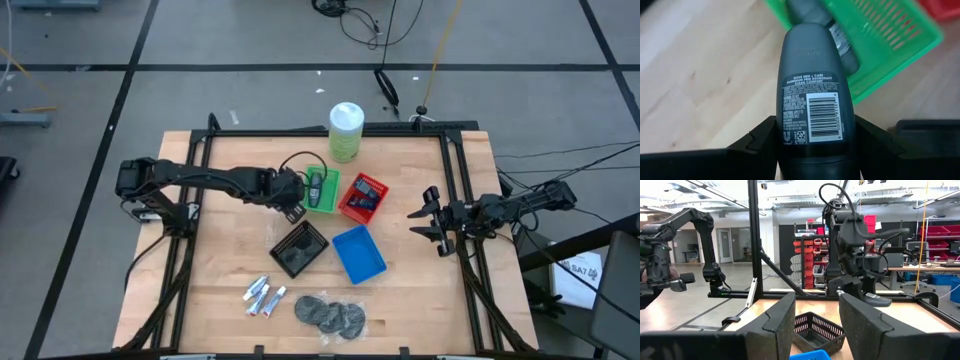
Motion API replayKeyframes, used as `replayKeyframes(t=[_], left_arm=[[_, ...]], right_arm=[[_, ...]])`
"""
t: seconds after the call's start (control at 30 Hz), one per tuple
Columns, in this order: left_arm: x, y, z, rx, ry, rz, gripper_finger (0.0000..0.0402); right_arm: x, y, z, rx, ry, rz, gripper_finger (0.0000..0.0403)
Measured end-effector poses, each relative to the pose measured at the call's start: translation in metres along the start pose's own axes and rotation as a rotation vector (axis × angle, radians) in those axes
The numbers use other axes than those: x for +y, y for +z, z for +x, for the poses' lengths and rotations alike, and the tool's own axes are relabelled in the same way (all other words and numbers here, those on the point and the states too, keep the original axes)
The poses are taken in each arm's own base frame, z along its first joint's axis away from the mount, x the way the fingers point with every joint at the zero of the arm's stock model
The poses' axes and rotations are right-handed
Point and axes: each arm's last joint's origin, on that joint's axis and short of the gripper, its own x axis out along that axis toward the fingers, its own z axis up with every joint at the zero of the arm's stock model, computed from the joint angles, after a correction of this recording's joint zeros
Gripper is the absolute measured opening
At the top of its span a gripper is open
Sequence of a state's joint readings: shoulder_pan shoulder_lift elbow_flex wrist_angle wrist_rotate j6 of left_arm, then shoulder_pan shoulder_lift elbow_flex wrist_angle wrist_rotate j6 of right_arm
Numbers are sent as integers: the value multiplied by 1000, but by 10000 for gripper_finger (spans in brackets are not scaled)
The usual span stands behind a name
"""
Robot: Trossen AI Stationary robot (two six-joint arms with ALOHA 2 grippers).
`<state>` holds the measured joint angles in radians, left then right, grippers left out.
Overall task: Pick & Place Travel size toiletries
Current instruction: Put the black deodorant into the green bin
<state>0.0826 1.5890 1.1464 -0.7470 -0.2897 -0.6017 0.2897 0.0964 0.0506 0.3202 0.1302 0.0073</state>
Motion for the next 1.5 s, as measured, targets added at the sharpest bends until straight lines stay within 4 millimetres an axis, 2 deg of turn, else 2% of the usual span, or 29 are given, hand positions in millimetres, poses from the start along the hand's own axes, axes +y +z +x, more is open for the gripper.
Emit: replayKeyframes(t=[0.5,0.8,1.07,1.27,1.5], left_arm=[[-24,21,-9,-249,-173,134,196],[-30,32,-14,-370,-240,101,196],[-36,36,-5,-403,-269,-8,195],[-44,45,2,-489,-312,-85,197],[-42,46,19,-483,-242,-165,195]], right_arm=[[0,0,0,0,0,0,141],[0,0,0,0,0,0,142],[0,0,0,-3,0,0,142],[0,0,0,2,0,0,142],[0,-1,1,11,-1,-2,142]])
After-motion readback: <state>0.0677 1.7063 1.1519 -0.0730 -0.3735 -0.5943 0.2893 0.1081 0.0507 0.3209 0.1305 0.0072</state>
